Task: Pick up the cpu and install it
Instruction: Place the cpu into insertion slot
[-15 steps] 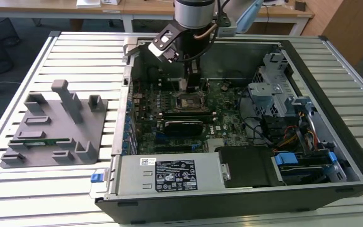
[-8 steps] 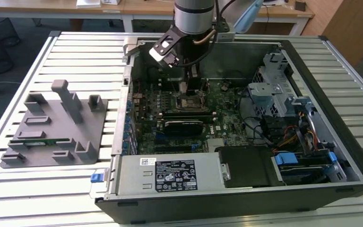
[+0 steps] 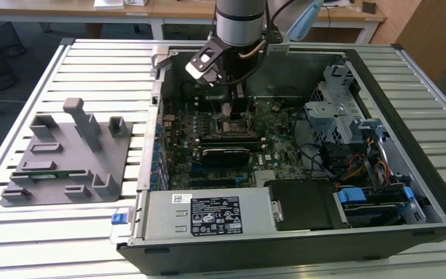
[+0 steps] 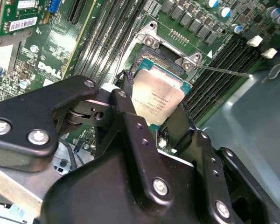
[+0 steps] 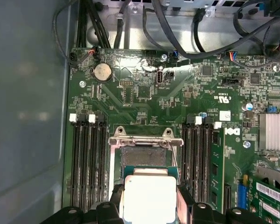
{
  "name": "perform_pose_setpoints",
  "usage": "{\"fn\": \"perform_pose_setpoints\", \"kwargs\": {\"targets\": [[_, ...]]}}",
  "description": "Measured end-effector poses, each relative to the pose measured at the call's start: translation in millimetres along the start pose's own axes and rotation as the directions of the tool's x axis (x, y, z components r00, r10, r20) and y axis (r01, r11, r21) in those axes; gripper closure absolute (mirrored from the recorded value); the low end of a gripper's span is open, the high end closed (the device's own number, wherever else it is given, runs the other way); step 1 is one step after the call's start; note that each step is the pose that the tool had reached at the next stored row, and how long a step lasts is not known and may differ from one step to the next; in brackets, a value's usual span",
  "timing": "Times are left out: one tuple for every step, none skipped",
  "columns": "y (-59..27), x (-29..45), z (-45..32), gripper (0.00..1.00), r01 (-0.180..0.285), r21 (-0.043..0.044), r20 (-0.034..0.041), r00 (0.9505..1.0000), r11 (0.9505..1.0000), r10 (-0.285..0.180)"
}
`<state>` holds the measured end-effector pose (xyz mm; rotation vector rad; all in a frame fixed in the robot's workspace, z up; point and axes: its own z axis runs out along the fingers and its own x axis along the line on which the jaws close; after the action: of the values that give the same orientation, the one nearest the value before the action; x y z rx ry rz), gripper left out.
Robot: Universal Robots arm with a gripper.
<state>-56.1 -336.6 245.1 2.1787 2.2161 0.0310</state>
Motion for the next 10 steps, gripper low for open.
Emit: {"fn": "perform_pose_setpoints", "kwargs": {"targets": [[0.5, 0.0, 1.6, 0.46, 0.0, 0.0, 0.0, 1.0, 1.0, 0.0], [0.7, 0.0, 3.2, 0.46, 0.0, 0.0001, 0.0001, 1.0, 1.0, 0.0], [0.9, 0.0, 5.0, 0.46, 0.0, 0.0001, 0.0001, 1.0, 1.0, 0.0], [1.1, 0.1, 6.6, 0.46, 0.0, 0.0001, 0.0001, 1.0, 1.0, 0.0], [1.0, 0.1, 8.2, 0.46, 0.0, 0.0001, 0.0001, 1.0, 1.0, 0.0], [1.0, 0.1, 9.7, 0.46, -0.001, 0.0001, 0.0001, 1.0, 1.0, 0.001], [0.9, 0.1, 11.2, 0.46, -0.001, 0.0001, 0.0001, 1.0, 1.0, 0.001], [0.9, 0.1, 12.3, 0.46, -0.001, 0.0, 0.0, 1.0, 1.0, 0.001], [0.9, 0.1, 13.2, 0.46, -0.001, 0.0, 0.0, 1.0, 1.0, 0.001], [0.9, 0.1, 13.5, 0.46, -0.001, 0.0, 0.0, 1.0, 1.0, 0.001]]}}
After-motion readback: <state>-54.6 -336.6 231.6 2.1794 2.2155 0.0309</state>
